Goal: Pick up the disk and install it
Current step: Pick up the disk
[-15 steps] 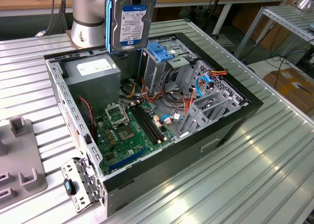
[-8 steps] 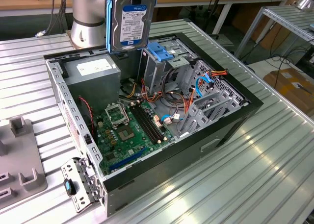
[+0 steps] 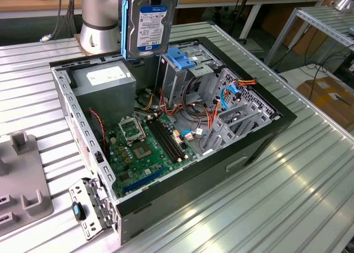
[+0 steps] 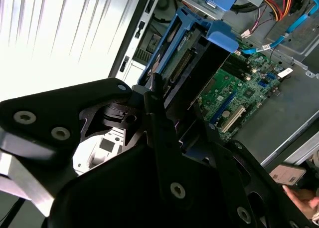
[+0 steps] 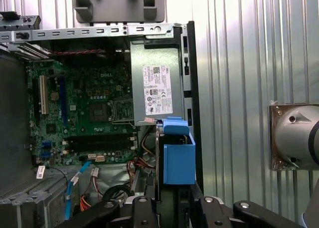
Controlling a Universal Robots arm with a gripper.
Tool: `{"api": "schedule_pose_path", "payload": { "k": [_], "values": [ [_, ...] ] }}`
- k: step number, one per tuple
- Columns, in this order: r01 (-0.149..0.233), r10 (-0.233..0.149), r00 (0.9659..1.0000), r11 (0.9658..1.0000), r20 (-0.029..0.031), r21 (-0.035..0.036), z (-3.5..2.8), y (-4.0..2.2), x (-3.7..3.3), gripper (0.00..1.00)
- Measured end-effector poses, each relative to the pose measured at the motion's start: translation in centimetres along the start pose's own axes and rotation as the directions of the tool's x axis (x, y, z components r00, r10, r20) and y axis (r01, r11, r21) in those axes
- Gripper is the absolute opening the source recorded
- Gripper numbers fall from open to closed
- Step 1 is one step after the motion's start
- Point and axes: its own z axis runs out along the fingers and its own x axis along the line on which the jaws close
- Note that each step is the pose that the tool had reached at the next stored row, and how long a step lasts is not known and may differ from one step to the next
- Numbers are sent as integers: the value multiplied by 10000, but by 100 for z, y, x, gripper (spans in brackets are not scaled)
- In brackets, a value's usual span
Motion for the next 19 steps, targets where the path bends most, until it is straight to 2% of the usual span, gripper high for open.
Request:
{"api": "schedule_pose_path", "payload": {
  "k": [3, 8, 19],
  "values": [
    [1, -1, 10000, 10000, 0, 0, 0, -11, 0, 35],
    [0, 0, 10000, 10000, 0, 0, 2, -141, -8, 35],
    [0, 0, 10000, 10000, 0, -1, 4, -152, 12, 35]
  ]
}}
